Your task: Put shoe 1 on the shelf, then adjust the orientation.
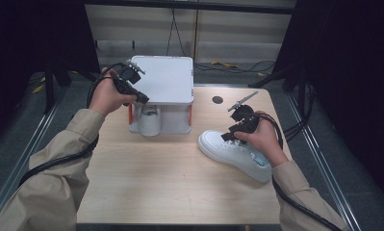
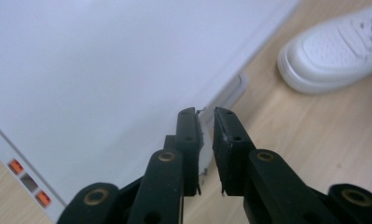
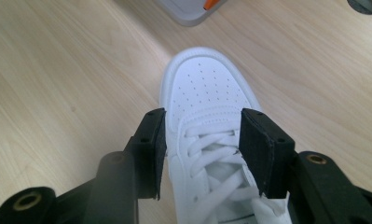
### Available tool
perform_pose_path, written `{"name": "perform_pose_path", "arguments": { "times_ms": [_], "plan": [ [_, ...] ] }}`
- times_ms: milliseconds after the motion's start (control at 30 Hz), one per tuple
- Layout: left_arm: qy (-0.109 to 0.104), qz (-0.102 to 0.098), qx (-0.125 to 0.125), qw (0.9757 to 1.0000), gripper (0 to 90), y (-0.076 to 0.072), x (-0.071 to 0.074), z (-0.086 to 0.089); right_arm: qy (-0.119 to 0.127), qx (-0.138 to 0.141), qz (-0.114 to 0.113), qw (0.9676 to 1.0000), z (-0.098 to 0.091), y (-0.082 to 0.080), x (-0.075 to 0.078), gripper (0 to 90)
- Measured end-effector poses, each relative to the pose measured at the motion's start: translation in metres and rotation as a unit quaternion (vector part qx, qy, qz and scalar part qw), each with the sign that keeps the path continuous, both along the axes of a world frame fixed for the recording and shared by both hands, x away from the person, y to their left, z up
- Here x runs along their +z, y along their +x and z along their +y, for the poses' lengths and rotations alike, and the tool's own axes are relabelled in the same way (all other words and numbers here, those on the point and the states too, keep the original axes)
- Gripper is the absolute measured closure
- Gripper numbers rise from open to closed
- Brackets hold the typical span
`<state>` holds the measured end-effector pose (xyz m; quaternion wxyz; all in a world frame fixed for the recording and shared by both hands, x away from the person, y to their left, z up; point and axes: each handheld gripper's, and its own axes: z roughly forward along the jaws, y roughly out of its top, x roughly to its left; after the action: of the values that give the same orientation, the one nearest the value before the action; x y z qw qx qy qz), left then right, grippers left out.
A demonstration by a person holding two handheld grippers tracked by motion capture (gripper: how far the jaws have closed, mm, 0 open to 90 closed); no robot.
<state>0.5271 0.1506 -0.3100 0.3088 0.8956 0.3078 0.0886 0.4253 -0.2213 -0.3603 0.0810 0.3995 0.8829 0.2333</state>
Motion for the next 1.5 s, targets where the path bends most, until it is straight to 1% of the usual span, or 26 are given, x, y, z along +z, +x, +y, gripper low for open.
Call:
{"name": "perform_pose_path", "arguments": {
  "times_ms": [33,67,100,233,267,300,333,433,467,533,567,600,667,767,800,867,933,1000,1033,1133,1167,1233,1300,1333,1400,1500],
  "plan": [
    [-0.007,-0.007,0.011,0.9999,81.1,0.003,-0.001,0.001,-0.001,0.0,0.002,1.0,-0.002,-0.001,-0.001,51.6],
    [-0.006,-0.009,0.017,0.9998,82.8,0.006,-0.002,0.002,-0.001,0.0,0.002,1.0,-0.004,-0.002,-0.002,51.6],
    [-0.007,-0.007,0.023,0.9997,83.9,0.008,-0.004,0.002,-0.001,-0.002,0.002,1.0,-0.006,-0.003,-0.003,51.5],
    [-0.005,-0.011,0.045,0.9989,84.5,0.015,-0.013,0.003,0.002,-0.01,0.01,0.9999,-0.016,-0.008,-0.006,51.1],
    [-0.005,-0.006,0.045,0.999,84.9,0.017,-0.016,0.003,-0.001,-0.009,0.011,0.9999,-0.018,-0.009,-0.007,50.8],
    [-0.005,-0.006,0.045,0.999,85.0,0.017,-0.016,0.003,-0.001,-0.009,0.011,0.9999,-0.018,-0.009,-0.007,50.8],
    [-0.019,-0.009,0.05,0.9985,85.4,0.018,-0.019,0.004,-0.007,-0.013,0.012,0.9998,-0.022,-0.01,-0.006,50.7],
    [-0.025,-0.003,0.054,0.9982,87.2,0.018,-0.019,0.004,-0.011,-0.017,0.01,0.9997,-0.029,-0.014,-0.002,50.2],
    [-0.021,-0.001,0.054,0.9983,88.3,0.017,-0.019,0.004,-0.014,-0.019,0.01,0.9997,-0.031,-0.015,-0.001,49.9],
    [-0.004,-0.007,0.049,0.9988,90.0,0.016,-0.017,0.001,-0.021,-0.023,0.012,0.9994,-0.035,-0.017,0.001,48.7],
    [-0.004,-0.007,0.049,0.9988,90.0,0.016,-0.017,0.001,-0.021,-0.023,0.012,0.9994,-0.035,-0.017,0.001,48.7],
    [0.005,-0.012,0.053,0.9985,90.0,0.014,-0.017,-0.003,-0.03,-0.029,0.017,0.999,-0.04,-0.019,0.001,46.6],
    [0.011,-0.017,0.055,0.9983,90.0,0.013,-0.017,-0.005,-0.037,-0.043,0.02,0.9982,-0.046,-0.021,0.001,46.4],
    [0.013,-0.017,0.057,0.9981,90.0,0.012,-0.017,-0.005,-0.04,-0.042,0.022,0.9981,-0.051,-0.023,0.001,46.3],
    [0.009,-0.016,0.059,0.9981,90.0,0.012,-0.017,-0.004,-0.041,-0.043,0.023,0.998,-0.056,-0.024,0.001,46.2],
    [0.009,-0.016,0.058,0.9981,90.0,0.012,-0.017,-0.004,-0.052,-0.041,0.024,0.9975,-0.059,-0.024,0.002,45.6],
    [0.009,-0.017,0.058,0.9982,90.0,0.012,-0.017,-0.004,-0.057,-0.041,0.029,0.9971,-0.062,-0.025,0.002,44.8],
    [0.01,-0.017,0.058,0.9981,90.0,0.012,-0.017,-0.004,-0.072,-0.037,0.034,0.9961,-0.066,-0.024,0.001,44.1],
    [0.01,-0.016,0.059,0.9981,90.0,0.012,-0.017,-0.005,-0.079,-0.031,0.039,0.9956,-0.068,-0.023,-0.001,43.7],
    [0.012,-0.018,0.057,0.9981,90.0,0.012,-0.017,-0.005,-0.098,-0.033,0.056,0.993,-0.074,-0.021,-0.009,43.5],
    [0.012,-0.018,0.057,0.9981,90.0,0.011,-0.017,-0.005,-0.102,-0.029,0.062,0.9925,-0.075,-0.021,-0.013,43.7],
    [0.014,-0.019,0.056,0.9982,90.0,0.012,-0.017,-0.005,-0.106,-0.031,0.065,0.9917,-0.077,-0.02,-0.018,44.4],
    [0.014,-0.019,0.056,0.9981,90.0,0.011,-0.017,-0.005,-0.106,-0.025,0.072,0.9915,-0.079,-0.018,-0.024,44.9],
    [0.013,-0.02,0.057,0.9981,90.0,0.011,-0.017,-0.005,-0.106,-0.025,0.072,0.9915,-0.079,-0.018,-0.024,44.9],
    [0.016,-0.023,0.055,0.9981,90.0,0.011,-0.017,-0.006,-0.106,-0.015,0.076,0.9913,-0.078,-0.014,-0.031,49.4],
    [0.013,-0.021,0.056,0.9981,90.0,0.011,-0.017,-0.005,-0.129,-0.001,0.077,0.9887,-0.074,-0.009,-0.04,55.6]
  ]
}}
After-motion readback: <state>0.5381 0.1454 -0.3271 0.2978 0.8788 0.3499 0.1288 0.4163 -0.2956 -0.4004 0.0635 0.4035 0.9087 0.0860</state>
